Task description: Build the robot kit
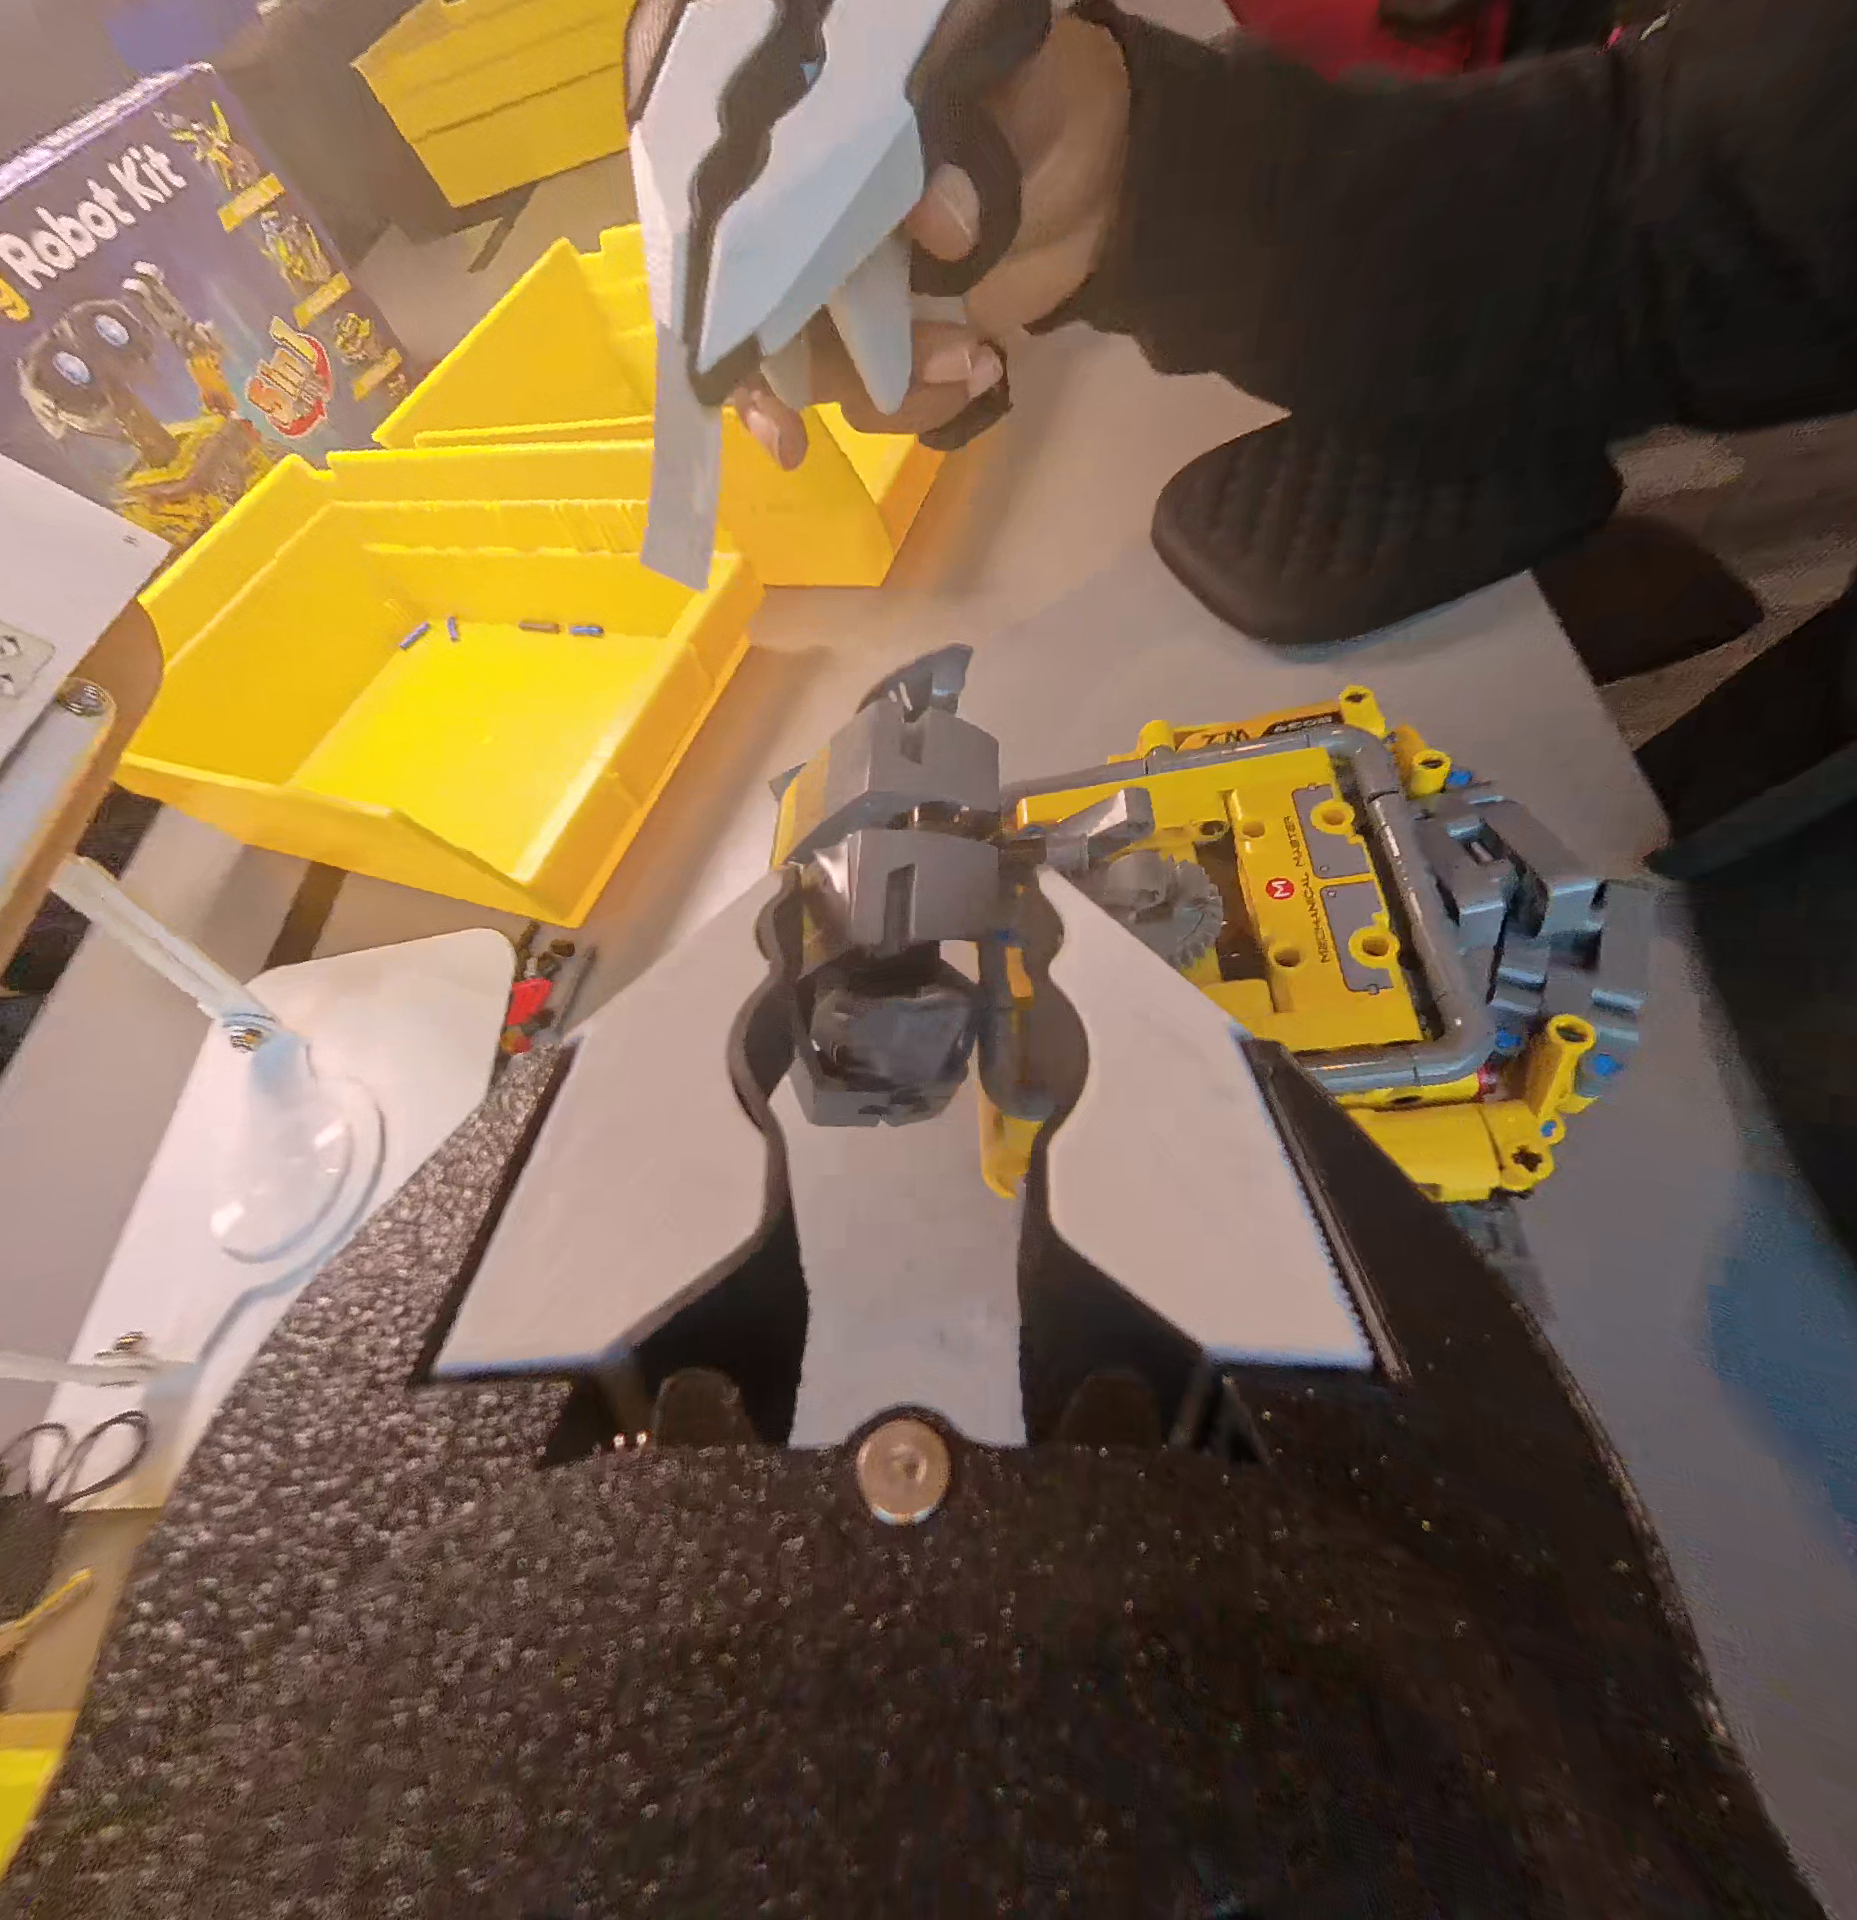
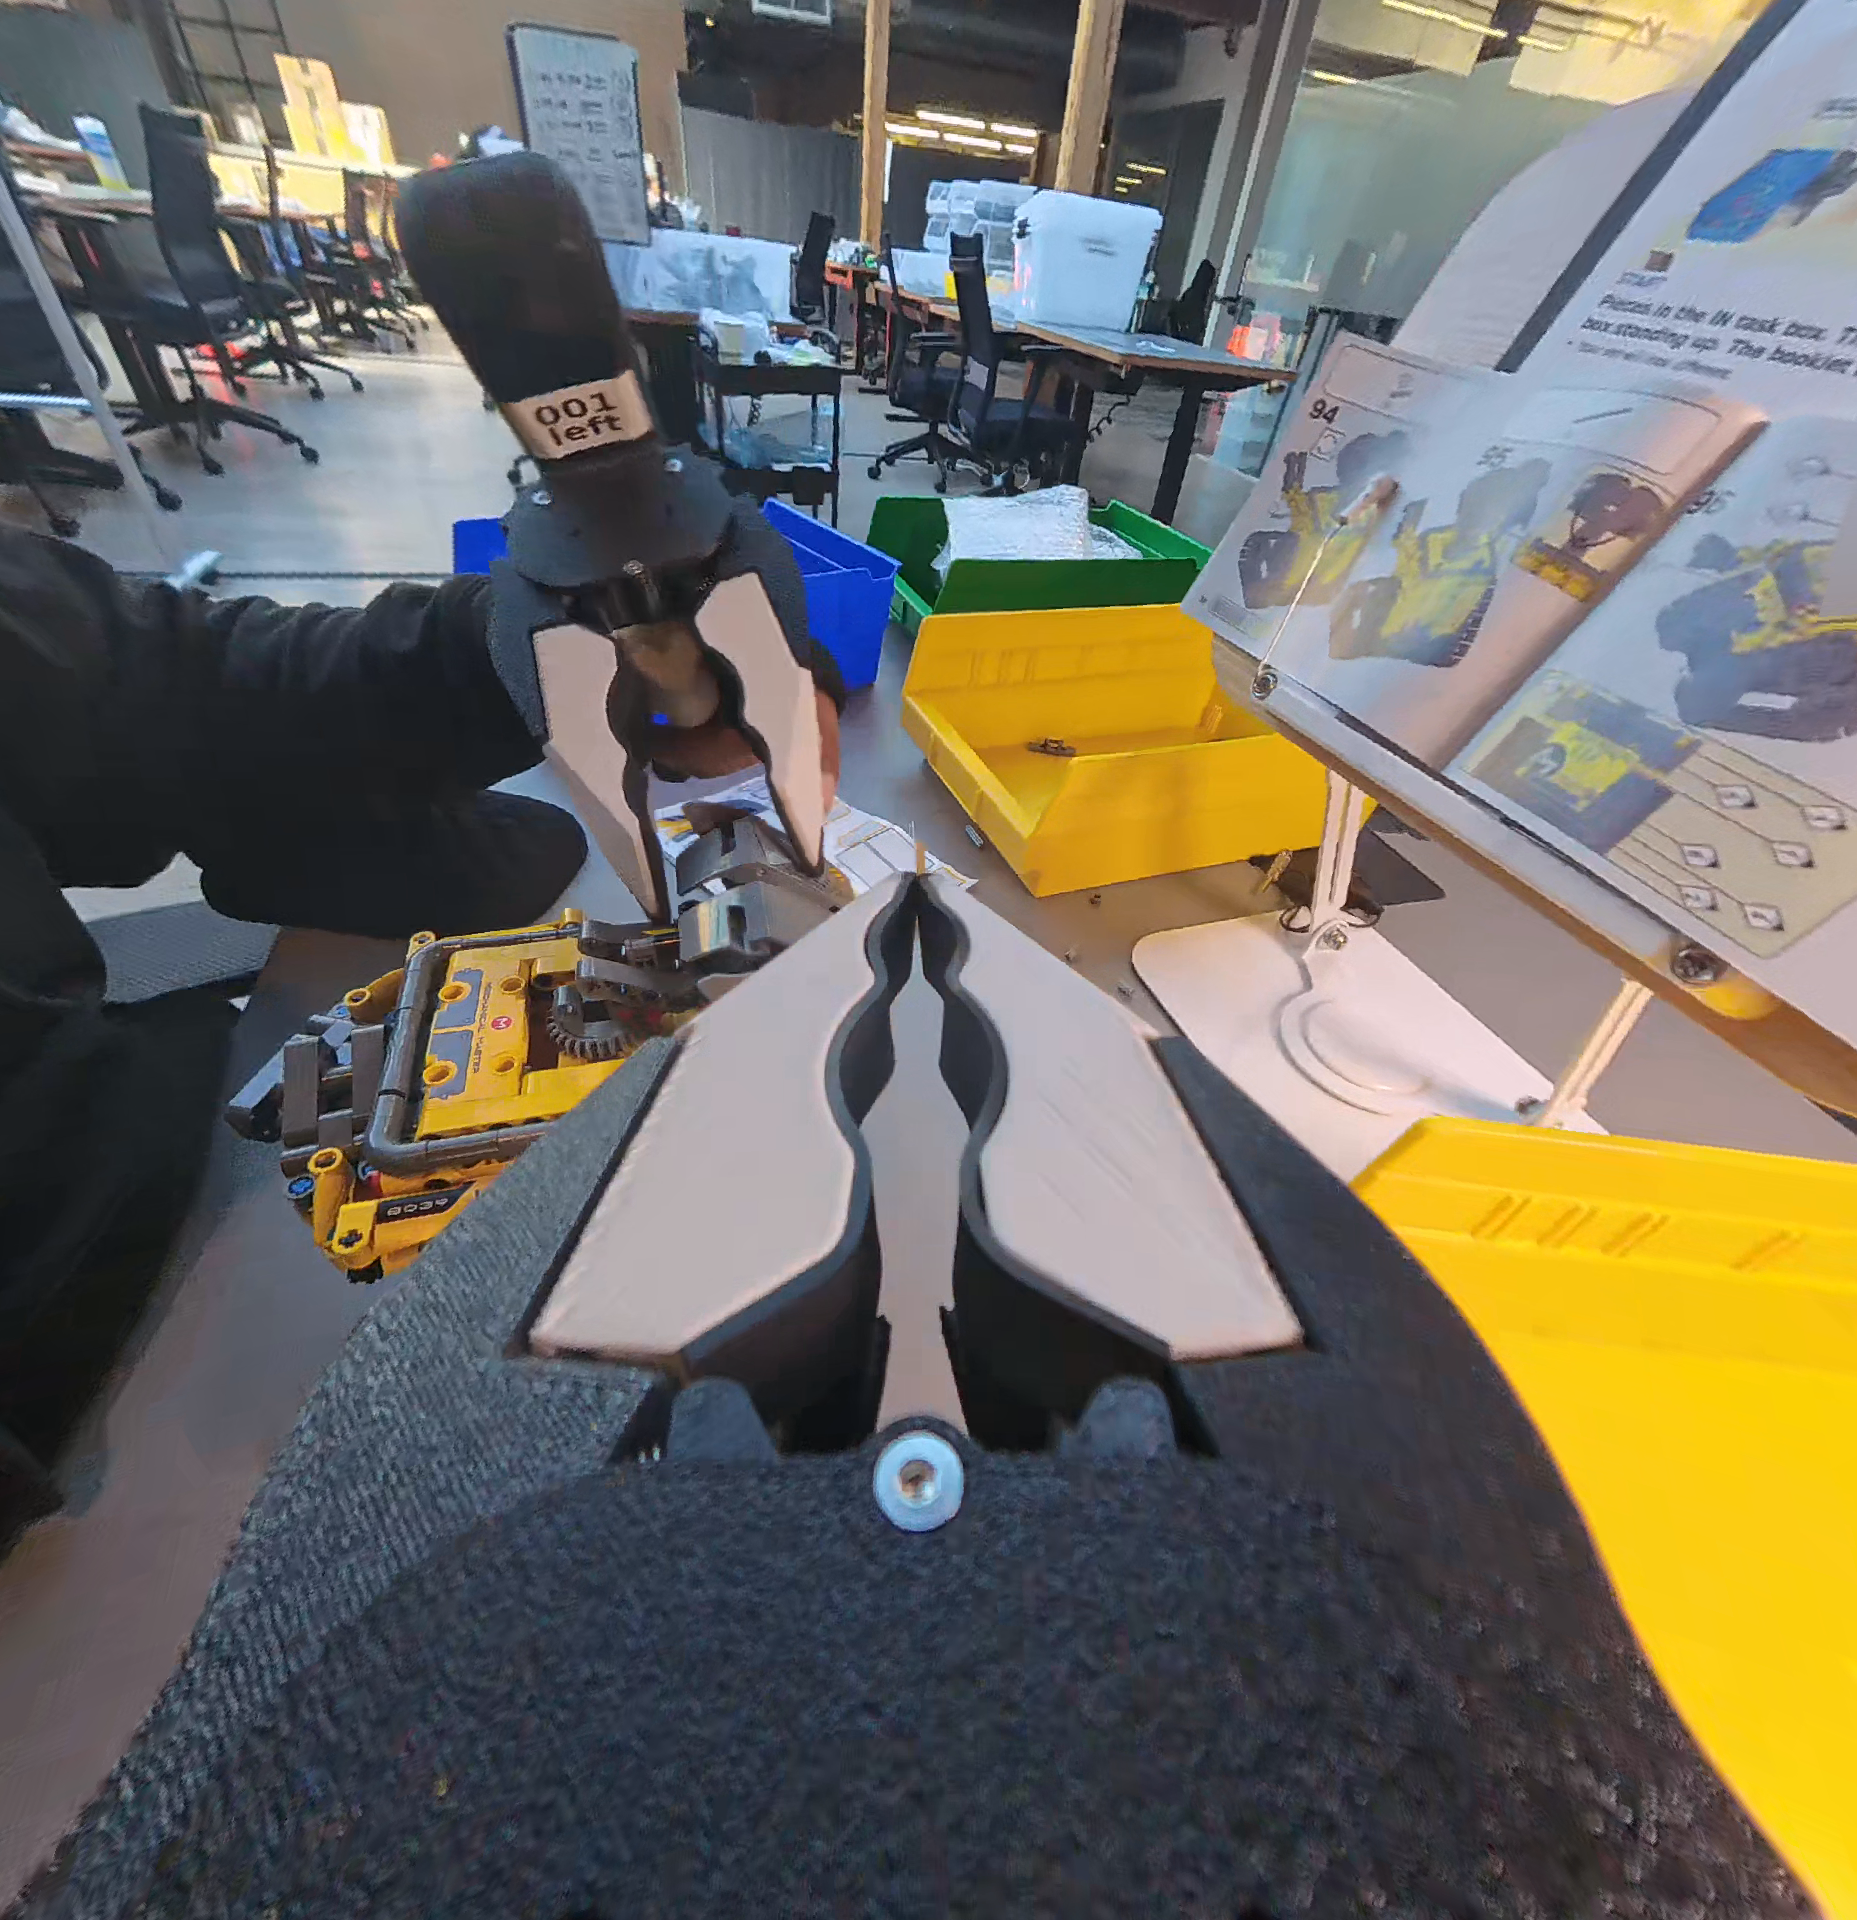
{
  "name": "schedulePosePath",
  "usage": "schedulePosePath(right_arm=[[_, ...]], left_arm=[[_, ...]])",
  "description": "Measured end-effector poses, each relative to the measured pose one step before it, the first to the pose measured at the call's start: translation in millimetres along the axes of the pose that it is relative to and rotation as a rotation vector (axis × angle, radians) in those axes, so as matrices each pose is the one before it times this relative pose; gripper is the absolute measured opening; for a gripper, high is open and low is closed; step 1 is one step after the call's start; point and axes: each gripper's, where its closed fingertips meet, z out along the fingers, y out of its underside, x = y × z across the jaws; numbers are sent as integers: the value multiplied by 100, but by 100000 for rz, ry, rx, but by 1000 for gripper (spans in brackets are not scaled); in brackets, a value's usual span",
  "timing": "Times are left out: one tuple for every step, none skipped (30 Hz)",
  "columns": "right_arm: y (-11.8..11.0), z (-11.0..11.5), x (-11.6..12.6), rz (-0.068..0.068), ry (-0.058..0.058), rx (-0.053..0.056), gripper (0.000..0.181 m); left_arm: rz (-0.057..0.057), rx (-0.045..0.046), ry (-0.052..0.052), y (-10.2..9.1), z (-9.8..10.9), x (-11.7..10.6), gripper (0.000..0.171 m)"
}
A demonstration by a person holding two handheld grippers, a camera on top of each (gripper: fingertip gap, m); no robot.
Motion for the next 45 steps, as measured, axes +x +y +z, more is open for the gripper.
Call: schedulePosePath(right_arm=[[-13, -251, 85, 622, 234, 981, 0], [-3, -202, 45, 428, 61, 882, 0], [90, -130, 25, 473, -181, 328, 0], [180, -72, 28, 451, -126, -183, 0], [200, -27, 72, 214, 148, -306, 0], [180, 1, 41, 94, 117, -278, 0], [127, 23, 15, 168, -163, -270, 0], [57, 36, -11, 259, -338, -134, 0], [9, 41, -4, 256, -308, -6, 0], [7, 43, 25, 205, -132, 12, 0], [27, 32, 12, 160, -86, -68, 0], [71, 47, 24, 125, -33, -188, 0], [105, 42, 30, 133, 21, -286, 0], [132, 40, 30, 193, -12, -336, 0], [134, 56, 24, 276, -106, -368, 0], [108, 65, 17, 194, -69, -267, 0], [86, 66, -2, 123, -104, -263, 0], [83, 69, -16, 59, -170, -245, 0], [59, 62, -18, -16, -72, -217, 0], [60, 46, -25, -106, -4, -221, 0], [36, 42, -38, -292, 98, -197, 0], [20, 3, -34, -521, 195, -203, 0], [-21, -8, -54, -603, 218, -198, 0], [-60, -40, -56, -631, 160, -24, 0], [-112, -54, -54, -661, 190, 237, 0], [-140, -67, -50, -568, 136, 395, 0], [-148, -66, -55, -393, 49, 458, 0], [-153, -48, -34, -304, 2, 496, 0], [-143, -22, -32, -328, -12, 541, 0], [-96, 19, -46, -279, -130, 370, 0], [-49, 33, -50, -270, -161, 232, 0], [-17, 58, -52, -262, -128, 109, 0], [3, 55, -81, -304, -118, 91, 0], [13, 40, -92, -456, -100, 82, 0], [6, 17, -102, -719, -14, -31, 0], [-6, 4, -115, -1039, 10, -129, 0], [-62, -11, -115, -1508, 67, 21, 0], [-121, -36, -104, -1940, 226, 189, 0], [-148, -37, -106, -2326, 424, 196, 0], [-184, -51, -127, -2683, 554, 163, 0], [-272, -47, -186, -2974, 551, 372, 0], [-361, -61, -264, -3061, 356, 524, 0], [-446, -55, -332, -2944, 172, 555, 0], [-479, -44, -356, -2627, 51, 438, 0], [-453, -5, -336, -2409, 279, 85, 0]], left_arm=[[3351, -809, -2652, 31, 38, -137, 37], [2805, -595, -1924, 26, -21, -72, 35], [2902, -364, -1728, 4, -21, -33, 34], [3628, -328, -1761, -11, -27, 8, 33], [3919, -816, -1554, 62, -16, 30, 32], [3664, -1455, -1527, 147, 12, -13, 31], [3834, -1137, -1288, 65, -4, 6, 31], [4294, -758, -1160, -19, -28, 43, 30], [4565, -1043, -1285, 0, -17, 20, 30], [4343, -845, -1387, -74, -31, 6, 30], [3557, -302, -1211, -177, -46, -8, 30], [2979, -455, -800, -144, -28, 7, 29], [2656, -636, -518, -91, -18, 30, 29], [2263, -506, -393, -87, -34, 16, 29], [1965, -462, -249, -62, -23, 20, 29], [1111, -692, 94, 15, 9, 32, 29], [299, -667, 316, 52, 38, 16, 29], [-7, -184, 328, 42, 21, 14, 29], [-741, 278, 371, -5, -1, 8, 29], [-2277, 658, 626, -20, -18, 5, 29], [-3409, 765, 784, 40, -12, -5, 29], [-4216, 1244, 507, 98, -29, -53, 29], [-6237, 2459, 595, 52, -78, -162, 32], [-9410, 3767, 1393, -47, -156, -248, 44], [-12708, 4576, 2694, -97, -232, -300, 55], [-15275, 4700, 4031, -89, -278, -321, 67], [-16908, 4559, 4708, -73, -239, -355, 78], [-17521, 4079, 5299, 18, -139, -332, 84], [-16738, 2980, 6536, 173, 27, -174, 90], [-14116, 1681, 6736, 351, 182, -102, 97], [-10749, 100, 5191, 537, 298, -238, 101], [-7609, -1292, 3732, 664, 366, -334, 105], [-5152, -1391, 3123, 549, 404, -227, 107], [-3377, -623, 4211, 324, 364, 187, 107], [-2143, -24, 5054, 110, 317, 545, 101], [123, 622, 1840, -105, 201, 274, 94], [3500, 788, -1924, -216, 60, -36, 85], [5845, 290, -2099, -186, 40, 244, 84], [8063, 183, -3585, -221, 1, 313, 84], [9818, -579, -4554, -184, -19, 389, 84], [10882, -993, -5155, -208, -73, 433, 84], [10930, -1699, -5573, -156, -105, 411, 84], [9588, -2110, -5696, -103, -97, 344, 84], [7686, -1580, -5029, -107, -99, 319, 83], [6303, -937, -4649, -73, -108, 233, 84]])
